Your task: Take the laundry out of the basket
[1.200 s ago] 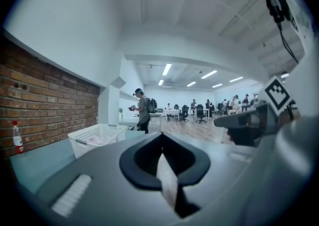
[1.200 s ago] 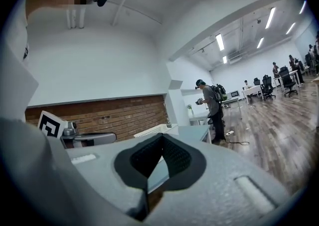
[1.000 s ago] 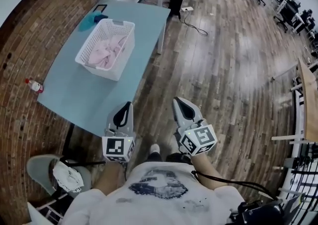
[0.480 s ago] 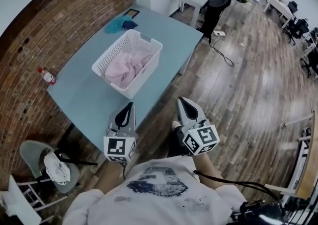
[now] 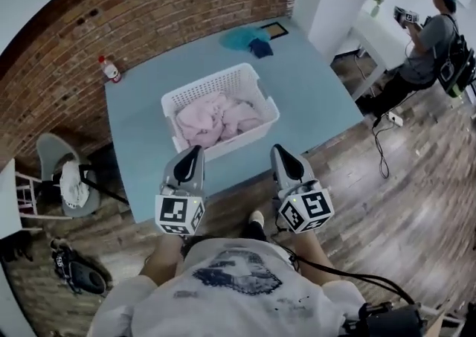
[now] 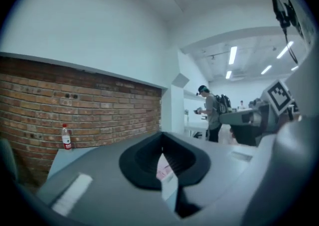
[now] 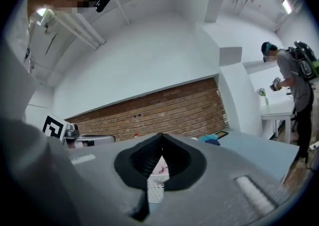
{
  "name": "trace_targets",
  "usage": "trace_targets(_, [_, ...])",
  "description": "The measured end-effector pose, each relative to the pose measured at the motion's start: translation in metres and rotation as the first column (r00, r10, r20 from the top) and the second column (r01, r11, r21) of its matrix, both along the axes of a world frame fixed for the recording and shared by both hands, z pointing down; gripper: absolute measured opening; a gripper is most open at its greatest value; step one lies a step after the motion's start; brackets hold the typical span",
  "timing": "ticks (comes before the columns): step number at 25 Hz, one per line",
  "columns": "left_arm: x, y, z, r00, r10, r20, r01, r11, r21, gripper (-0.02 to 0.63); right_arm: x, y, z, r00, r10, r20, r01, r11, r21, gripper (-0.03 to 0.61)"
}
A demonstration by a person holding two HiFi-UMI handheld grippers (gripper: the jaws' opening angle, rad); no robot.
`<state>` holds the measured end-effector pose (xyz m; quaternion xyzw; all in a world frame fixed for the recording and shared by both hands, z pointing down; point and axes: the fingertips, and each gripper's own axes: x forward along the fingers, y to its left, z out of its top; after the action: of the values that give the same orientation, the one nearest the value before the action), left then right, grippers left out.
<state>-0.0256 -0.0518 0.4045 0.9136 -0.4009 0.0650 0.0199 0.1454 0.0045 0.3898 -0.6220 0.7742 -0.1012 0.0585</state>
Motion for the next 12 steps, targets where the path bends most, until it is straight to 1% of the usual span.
trace_targets(2, [0.009, -0.002, 0.000, 0.998, -0.062, 0.006, 0.062, 0.998, -0.001, -0.009, 0.009, -0.013, 0.006, 0.998, -0.065, 0.008, 0.065, 0.998, -0.006, -0.003])
trace_targets(5, [0.013, -0.001, -0.001, 0.992, -0.126, 0.032, 0.125, 0.992, 0.017, -0.009, 0.012, -0.027, 0.015, 0.990, -0.137, 0.027, 0.138, 0.990, -0.012, -0.003])
trace_targets(7, [0.010, -0.001, 0.000, 0.984, -0.169, 0.048, 0.168, 0.985, 0.030, -0.009, 0.009, -0.034, 0.019, 0.983, -0.177, 0.041, 0.178, 0.984, -0.016, -0.003])
trace_targets(9, [0.005, -0.002, 0.000, 0.977, -0.207, 0.044, 0.206, 0.978, 0.026, -0.009, 0.003, -0.041, 0.021, 0.975, -0.217, 0.051, 0.219, 0.976, -0.022, -0.003])
trace_targets(12, [-0.003, -0.005, 0.001, 0.968, -0.249, 0.032, 0.249, 0.968, 0.017, -0.009, -0.008, -0.050, 0.017, 0.962, -0.270, 0.031, 0.270, 0.962, -0.023, -0.003])
